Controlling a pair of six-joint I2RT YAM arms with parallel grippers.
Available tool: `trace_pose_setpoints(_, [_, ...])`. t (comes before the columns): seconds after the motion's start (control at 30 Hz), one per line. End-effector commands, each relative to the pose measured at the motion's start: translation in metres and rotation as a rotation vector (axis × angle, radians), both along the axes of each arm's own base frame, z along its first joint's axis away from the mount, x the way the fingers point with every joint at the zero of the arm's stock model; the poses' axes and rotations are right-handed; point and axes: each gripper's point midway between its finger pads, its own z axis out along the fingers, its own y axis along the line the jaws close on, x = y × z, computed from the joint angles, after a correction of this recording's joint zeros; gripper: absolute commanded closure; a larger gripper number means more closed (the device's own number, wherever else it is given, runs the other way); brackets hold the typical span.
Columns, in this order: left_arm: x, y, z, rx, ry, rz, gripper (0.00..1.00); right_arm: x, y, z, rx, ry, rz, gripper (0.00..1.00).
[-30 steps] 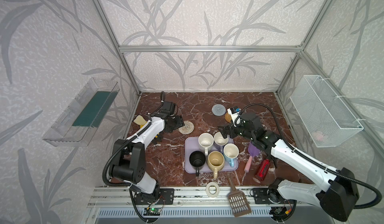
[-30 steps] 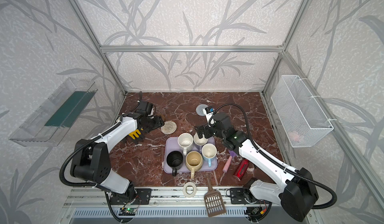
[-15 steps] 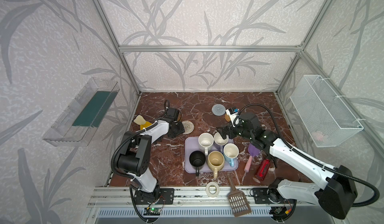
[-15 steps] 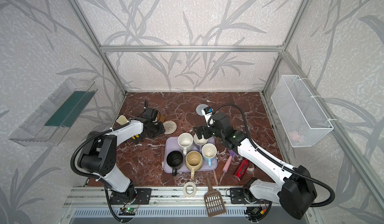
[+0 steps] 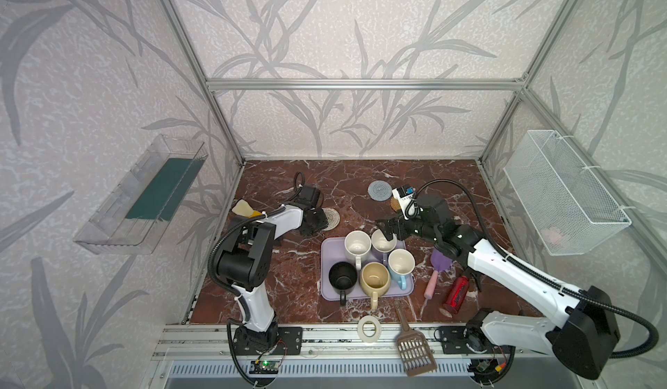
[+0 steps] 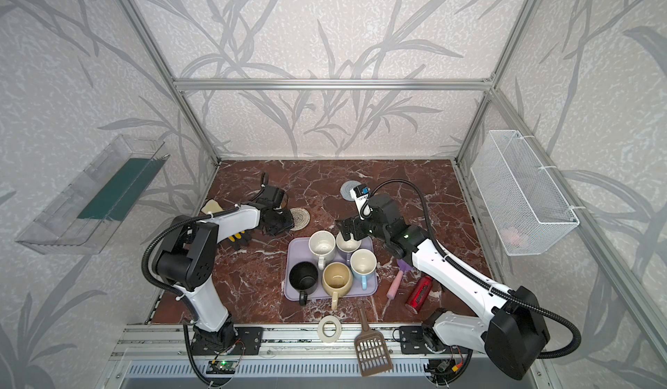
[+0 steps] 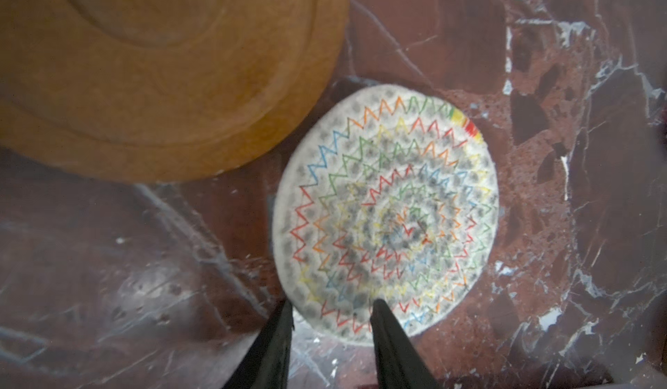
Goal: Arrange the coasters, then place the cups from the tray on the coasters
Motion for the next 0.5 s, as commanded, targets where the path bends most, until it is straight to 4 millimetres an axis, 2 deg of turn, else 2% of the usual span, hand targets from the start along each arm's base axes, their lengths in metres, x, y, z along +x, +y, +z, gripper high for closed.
trace_pose_setpoints(0.0, [0.002,-0.005,-0.01,0.017,0.037,0.009,0.62,0.005,0.002,0.012,0.015,-0.017,-0.012,0.04])
trace_pose_setpoints(0.23, [0.016,-0.008,-0.01,0.047,0.015,0.049,0.63,0.008,0.001,0.01,0.003,-0.019,-0.018,0.04])
trace_pose_setpoints(0.47, [0.031,-0.01,-0.018,0.059,0.012,0.084,0.64,0.009,0.001,0.003,-0.013,-0.008,-0.021,0.04])
